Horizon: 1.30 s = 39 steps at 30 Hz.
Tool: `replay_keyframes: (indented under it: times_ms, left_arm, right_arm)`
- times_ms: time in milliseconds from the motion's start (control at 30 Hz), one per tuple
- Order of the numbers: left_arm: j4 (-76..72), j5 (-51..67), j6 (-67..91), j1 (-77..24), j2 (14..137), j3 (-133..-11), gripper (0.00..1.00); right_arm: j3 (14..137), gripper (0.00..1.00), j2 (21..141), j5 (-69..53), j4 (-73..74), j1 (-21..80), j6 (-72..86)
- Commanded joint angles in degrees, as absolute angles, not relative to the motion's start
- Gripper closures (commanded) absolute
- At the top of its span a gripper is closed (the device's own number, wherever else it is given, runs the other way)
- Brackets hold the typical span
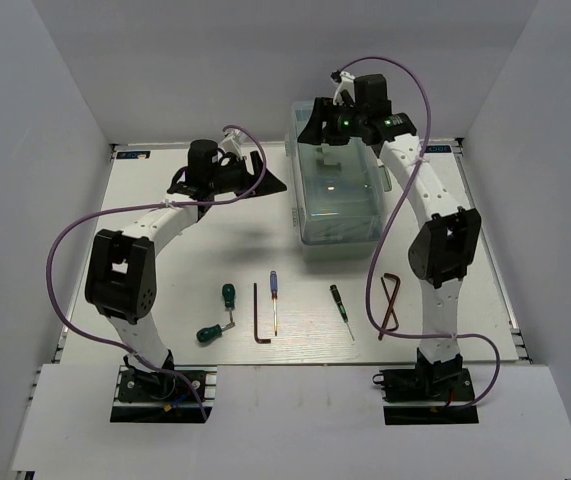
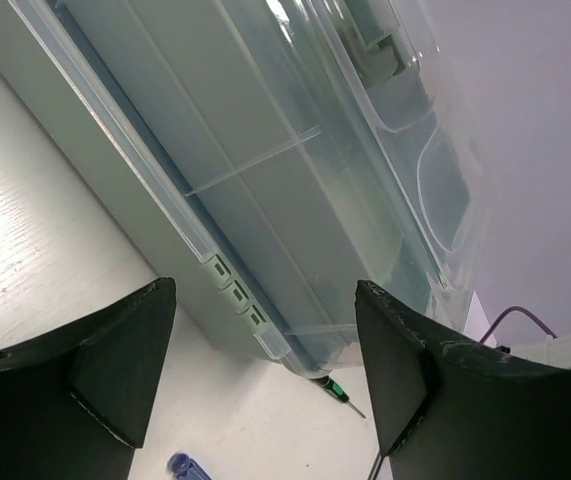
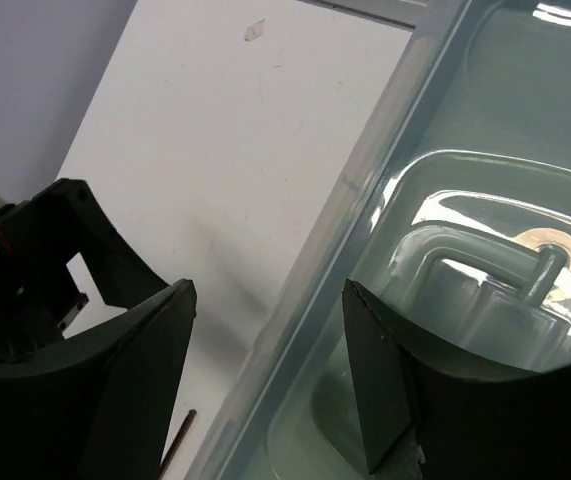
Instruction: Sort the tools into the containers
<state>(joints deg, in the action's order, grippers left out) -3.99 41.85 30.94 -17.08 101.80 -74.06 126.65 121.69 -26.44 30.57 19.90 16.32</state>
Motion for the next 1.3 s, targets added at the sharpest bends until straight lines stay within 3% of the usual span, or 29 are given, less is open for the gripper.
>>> replay_keyframes:
  times_ms: [0, 200, 500, 767, 1100, 1267]
  left_arm:
    - [-5.10, 41.40, 30.76, -17.40, 97.82, -73.65, 0.18]
    - [-5.10, 40.87, 30.23, -17.40, 97.82, -73.65, 0.18]
    - [-5.10, 40.87, 29.71, -17.40, 97.82, -76.11, 0.18]
    - [-5.63, 41.48, 29.71, -17.40, 99.13, -82.34, 0.18]
    - [-6.94, 42.80, 33.30, -17.40, 108.27, -95.35, 0.18]
    - [-4.76, 42.80, 36.81, -17.40, 118.79, -107.99, 0.18]
  right_arm:
    - [126.66, 0.35, 118.13, -15.14, 30.76, 21.09, 17.32]
    - [122.79, 0.38, 116.81, -6.70, 33.31, 22.94, 16.09]
    - [117.87, 0.38, 115.14, -5.19, 35.06, 23.20, 16.08]
    - [113.73, 0.38, 116.54, -25.47, 30.87, 21.53, 24.52]
    - [118.13, 0.46, 117.34, -35.23, 23.65, 17.85, 31.02]
    - [116.98, 0.48, 117.07, -38.75, 21.53, 16.53, 32.70]
